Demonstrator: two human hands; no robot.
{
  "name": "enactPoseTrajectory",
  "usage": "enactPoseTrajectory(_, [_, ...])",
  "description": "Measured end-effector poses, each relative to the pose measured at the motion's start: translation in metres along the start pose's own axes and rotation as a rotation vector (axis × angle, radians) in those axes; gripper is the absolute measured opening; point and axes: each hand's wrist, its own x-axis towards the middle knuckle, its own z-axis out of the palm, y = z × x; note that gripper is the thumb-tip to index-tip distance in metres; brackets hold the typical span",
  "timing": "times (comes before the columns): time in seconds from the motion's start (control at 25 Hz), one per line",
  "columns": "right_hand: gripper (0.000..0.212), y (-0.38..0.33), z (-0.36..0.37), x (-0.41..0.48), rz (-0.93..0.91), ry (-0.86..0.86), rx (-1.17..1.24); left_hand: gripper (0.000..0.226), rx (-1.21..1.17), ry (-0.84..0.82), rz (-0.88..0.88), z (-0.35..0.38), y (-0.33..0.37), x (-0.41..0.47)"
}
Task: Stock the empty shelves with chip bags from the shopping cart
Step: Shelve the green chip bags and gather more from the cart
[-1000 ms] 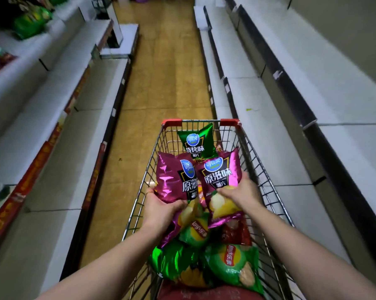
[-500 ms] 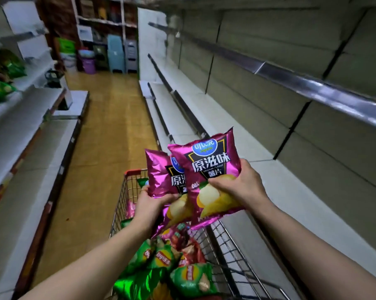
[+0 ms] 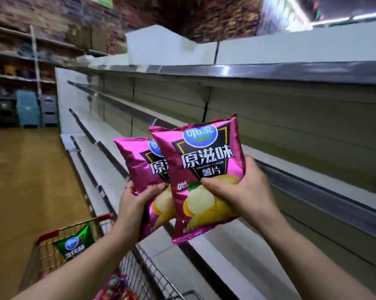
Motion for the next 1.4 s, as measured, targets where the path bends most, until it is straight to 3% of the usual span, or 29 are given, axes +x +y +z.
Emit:
enactPoseTrajectory(0.24, [0.053, -0.018, -0.139, -0.058, 0.039, 0.265, -0.01, 0.065, -0.073, -0.366, -0.04, 0.118, 0.006, -0.049])
enactPoseTrajectory(0.44, [0.06, -0.02, -0.22, -0.094, 0.156, 0.429, -0.019, 0.054, -0.102, -0.546, -0.066, 0.187, 0.01, -0.072])
enactPoseTrajectory(0.56, [0.038, -0.007, -0.268, -0.099, 0.233, 0.534, 0.001, 0.05, -0.089, -0.685, -0.147, 0.22, 0.013, -0.078])
enactPoseTrajectory(0.68, [0.048, 0.014, -0.313, -0.089, 0.408, 0.713, -0.032, 0.042, -0.074, -0.823, -0.252, 0.242, 0.014, -0.082])
enactPoseTrajectory(0.84, [0.05, 0.037, -0.358, -0.066, 0.486, 0.885, -0.081, 0.053, -0.08, -0.96, -0.372, 0.268, 0.008, -0.085])
enactPoseTrajectory(1.12, [0.068, 0.083, -0.371, -0.031, 0.392, 0.973, -0.102, 0.056, -0.055, -1.038, -0.414, 0.316, 0.004, -0.097])
enactPoseTrajectory(1.4, [0.026, 0.08, -0.373, -0.039, 0.568, 0.79, 0.04, 0.057, -0.021, -1.142, -0.494, 0.337, -0.011, -0.112])
